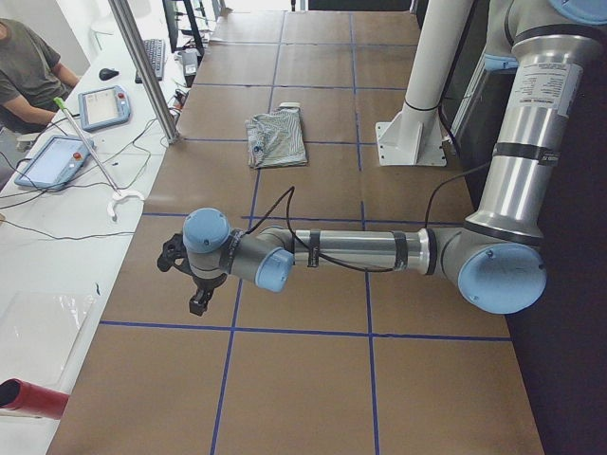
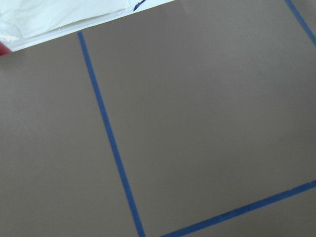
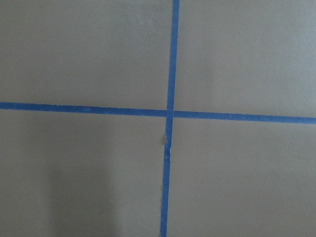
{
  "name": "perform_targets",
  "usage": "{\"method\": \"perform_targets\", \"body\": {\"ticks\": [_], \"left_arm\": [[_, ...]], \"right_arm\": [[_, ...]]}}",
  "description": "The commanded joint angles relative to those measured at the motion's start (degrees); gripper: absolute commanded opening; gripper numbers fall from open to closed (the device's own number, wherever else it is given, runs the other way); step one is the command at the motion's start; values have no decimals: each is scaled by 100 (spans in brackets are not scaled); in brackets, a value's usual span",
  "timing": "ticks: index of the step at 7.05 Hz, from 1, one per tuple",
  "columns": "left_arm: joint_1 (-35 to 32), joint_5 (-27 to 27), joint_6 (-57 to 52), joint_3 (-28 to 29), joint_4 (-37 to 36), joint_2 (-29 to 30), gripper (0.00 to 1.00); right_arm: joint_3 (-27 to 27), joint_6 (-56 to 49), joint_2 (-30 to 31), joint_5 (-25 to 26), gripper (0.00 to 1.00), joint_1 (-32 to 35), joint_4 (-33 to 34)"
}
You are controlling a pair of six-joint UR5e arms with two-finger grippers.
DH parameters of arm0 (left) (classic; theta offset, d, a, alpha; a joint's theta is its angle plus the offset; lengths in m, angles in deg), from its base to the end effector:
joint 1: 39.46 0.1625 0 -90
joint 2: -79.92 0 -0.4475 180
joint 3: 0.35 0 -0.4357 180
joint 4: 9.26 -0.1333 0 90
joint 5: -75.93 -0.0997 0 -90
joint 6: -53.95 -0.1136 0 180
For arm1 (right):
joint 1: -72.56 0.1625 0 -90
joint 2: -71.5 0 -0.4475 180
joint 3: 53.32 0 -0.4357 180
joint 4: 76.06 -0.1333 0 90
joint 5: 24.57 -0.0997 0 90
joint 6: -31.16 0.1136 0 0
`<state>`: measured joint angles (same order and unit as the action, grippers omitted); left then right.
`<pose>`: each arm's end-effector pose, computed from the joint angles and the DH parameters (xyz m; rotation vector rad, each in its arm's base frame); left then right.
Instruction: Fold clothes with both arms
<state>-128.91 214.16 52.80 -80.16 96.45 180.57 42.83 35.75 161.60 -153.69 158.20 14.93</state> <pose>-0.0425 -0.6357 0.6437 0.2698 0.8349 0.1465 0.0204 -0.5427 0.6431 0.0314 -0.6869 -0.0263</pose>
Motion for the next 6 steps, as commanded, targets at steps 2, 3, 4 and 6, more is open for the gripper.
{"method": "perform_targets", "body": {"ticks": [2, 3, 4, 6], "left_arm": [[-142, -398, -140, -824, -886, -589, 100], [-151, -428, -122, -1366, -1008, -765, 100], [-143, -368, -122, -1623, -1618, -758, 100], [-134, -341, -131, -1644, -1616, -741, 100]], "right_arm": [[89, -72, 218, -175, 100, 31, -45], [106, -72, 157, -175, 100, 31, -20], [63, -80, 148, -88, 100, -30, -28], [71, -595, 253, -131, 100, -22, -20]]}}
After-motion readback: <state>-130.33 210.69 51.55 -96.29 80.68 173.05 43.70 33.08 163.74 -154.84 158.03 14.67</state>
